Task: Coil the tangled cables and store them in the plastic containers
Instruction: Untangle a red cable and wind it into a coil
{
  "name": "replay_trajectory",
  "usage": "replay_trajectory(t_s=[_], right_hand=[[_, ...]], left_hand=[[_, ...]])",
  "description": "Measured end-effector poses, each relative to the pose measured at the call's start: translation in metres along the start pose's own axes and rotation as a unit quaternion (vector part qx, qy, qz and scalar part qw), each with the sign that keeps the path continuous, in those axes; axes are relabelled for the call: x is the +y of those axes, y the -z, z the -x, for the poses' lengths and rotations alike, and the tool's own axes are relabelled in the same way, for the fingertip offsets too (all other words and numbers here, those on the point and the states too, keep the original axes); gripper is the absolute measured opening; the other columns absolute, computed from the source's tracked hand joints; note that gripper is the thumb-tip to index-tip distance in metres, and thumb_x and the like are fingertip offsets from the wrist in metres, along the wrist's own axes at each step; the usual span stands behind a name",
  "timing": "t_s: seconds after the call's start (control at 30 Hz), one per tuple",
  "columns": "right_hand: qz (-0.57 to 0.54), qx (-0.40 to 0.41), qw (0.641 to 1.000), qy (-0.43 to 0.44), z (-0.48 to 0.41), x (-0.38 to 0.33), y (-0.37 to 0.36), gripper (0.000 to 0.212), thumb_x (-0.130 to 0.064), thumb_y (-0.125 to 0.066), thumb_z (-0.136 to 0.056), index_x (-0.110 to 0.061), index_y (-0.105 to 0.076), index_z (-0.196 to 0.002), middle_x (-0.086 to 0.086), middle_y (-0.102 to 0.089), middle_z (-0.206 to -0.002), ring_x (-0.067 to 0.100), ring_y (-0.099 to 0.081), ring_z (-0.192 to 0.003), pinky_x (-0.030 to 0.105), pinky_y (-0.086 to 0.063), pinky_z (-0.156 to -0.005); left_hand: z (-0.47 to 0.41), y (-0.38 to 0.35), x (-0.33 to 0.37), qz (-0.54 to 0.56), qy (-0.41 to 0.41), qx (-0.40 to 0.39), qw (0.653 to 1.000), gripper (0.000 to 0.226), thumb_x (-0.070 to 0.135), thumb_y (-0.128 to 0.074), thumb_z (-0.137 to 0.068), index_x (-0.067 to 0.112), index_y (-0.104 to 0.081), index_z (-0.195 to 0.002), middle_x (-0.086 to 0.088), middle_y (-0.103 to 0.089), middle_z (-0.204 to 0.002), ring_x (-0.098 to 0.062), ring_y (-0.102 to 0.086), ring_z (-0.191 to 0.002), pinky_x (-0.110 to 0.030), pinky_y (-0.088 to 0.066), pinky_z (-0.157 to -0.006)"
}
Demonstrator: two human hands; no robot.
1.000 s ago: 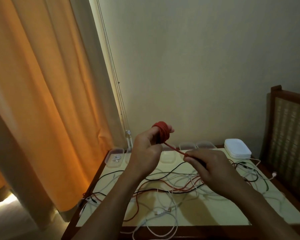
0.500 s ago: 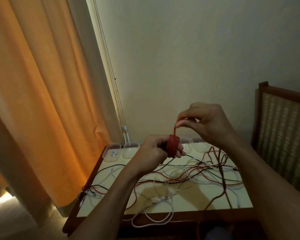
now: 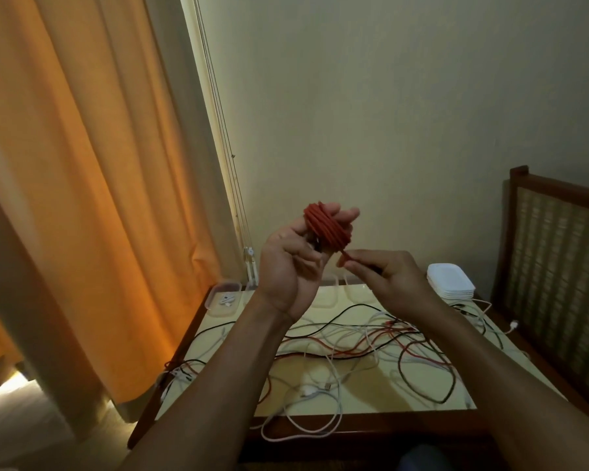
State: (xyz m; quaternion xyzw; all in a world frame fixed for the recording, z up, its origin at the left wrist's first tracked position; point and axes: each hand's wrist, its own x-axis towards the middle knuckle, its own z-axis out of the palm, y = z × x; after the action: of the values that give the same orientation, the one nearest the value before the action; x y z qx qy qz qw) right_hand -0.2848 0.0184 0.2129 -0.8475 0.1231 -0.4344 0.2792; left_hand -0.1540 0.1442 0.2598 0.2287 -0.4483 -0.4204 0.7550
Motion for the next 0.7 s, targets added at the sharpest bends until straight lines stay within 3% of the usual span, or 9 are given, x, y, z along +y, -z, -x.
replay_trajectory(t_s=[0.07, 0.17, 0.3, 0.47, 0.6, 0.7], right_hand=[[0.031, -0.007, 0.999, 0.008, 0.007, -0.001, 0.001, 0.016, -0.018, -0.069, -0.095, -0.018, -0.079, -0.107, -0.021, -0.074, -0.092, -0.008, -0.067, -0.089, 0.008, -0.045, -0.076], [0.087, -0.031, 0.995, 0.048, 0.016, -0.004, 0.007, 0.016, -0.024, -0.067, -0.097, -0.023, -0.078, -0.108, -0.014, -0.076, -0.092, 0.001, -0.069, -0.085, 0.018, -0.051, -0.073], [0.180, -0.064, 0.979, 0.069, 0.024, -0.007, 0.017, 0.023, -0.038, -0.058, -0.099, -0.026, -0.076, -0.103, -0.011, -0.068, -0.078, 0.007, -0.061, -0.070, 0.035, -0.053, -0.065], [0.230, -0.067, 0.965, 0.109, 0.026, -0.016, 0.036, 0.024, -0.037, -0.059, -0.096, -0.023, -0.078, -0.098, -0.012, -0.063, -0.071, 0.007, -0.056, -0.062, 0.035, -0.052, -0.056], [0.279, -0.077, 0.948, 0.132, 0.016, -0.023, 0.056, 0.025, -0.038, -0.057, -0.097, -0.024, -0.078, -0.098, -0.010, -0.064, -0.072, 0.010, -0.056, -0.060, 0.036, -0.052, -0.053], [0.303, -0.076, 0.939, 0.143, 0.003, -0.033, 0.071, 0.024, -0.038, -0.058, -0.094, -0.026, -0.078, -0.098, -0.013, -0.063, -0.074, 0.005, -0.048, -0.061, 0.030, -0.048, -0.053]], left_hand=[[-0.003, 0.002, -0.003, -0.033, -0.021, 0.040, 0.998, 0.068, -0.008, -0.039, -0.062, -0.013, -0.055, -0.128, -0.031, -0.064, -0.128, -0.036, -0.063, -0.120, -0.041, -0.047, -0.113], [-0.005, 0.007, -0.009, -0.130, -0.044, 0.070, 0.988, 0.069, -0.008, -0.042, -0.061, -0.005, -0.059, -0.128, -0.024, -0.069, -0.127, -0.031, -0.063, -0.126, -0.043, -0.045, -0.114], [-0.004, 0.012, -0.018, -0.300, -0.038, 0.051, 0.952, 0.068, -0.008, -0.044, -0.063, 0.011, -0.065, -0.124, -0.009, -0.073, -0.124, -0.016, -0.063, -0.126, -0.032, -0.050, -0.107], [-0.007, 0.020, -0.020, -0.433, -0.022, 0.035, 0.900, 0.071, -0.029, -0.039, -0.070, 0.003, -0.063, -0.129, -0.007, -0.069, -0.126, 0.008, -0.061, -0.119, -0.014, -0.048, -0.099], [-0.011, 0.029, -0.020, -0.550, 0.015, 0.000, 0.835, 0.070, -0.023, -0.045, -0.069, 0.003, -0.066, -0.130, -0.004, -0.069, -0.128, -0.005, -0.059, -0.126, -0.025, -0.045, -0.112], [-0.011, 0.031, -0.024, -0.608, 0.061, -0.049, 0.790, 0.060, -0.013, -0.046, -0.069, 0.008, -0.073, -0.118, -0.008, -0.074, -0.114, -0.019, -0.067, -0.116, -0.039, -0.052, -0.107]])
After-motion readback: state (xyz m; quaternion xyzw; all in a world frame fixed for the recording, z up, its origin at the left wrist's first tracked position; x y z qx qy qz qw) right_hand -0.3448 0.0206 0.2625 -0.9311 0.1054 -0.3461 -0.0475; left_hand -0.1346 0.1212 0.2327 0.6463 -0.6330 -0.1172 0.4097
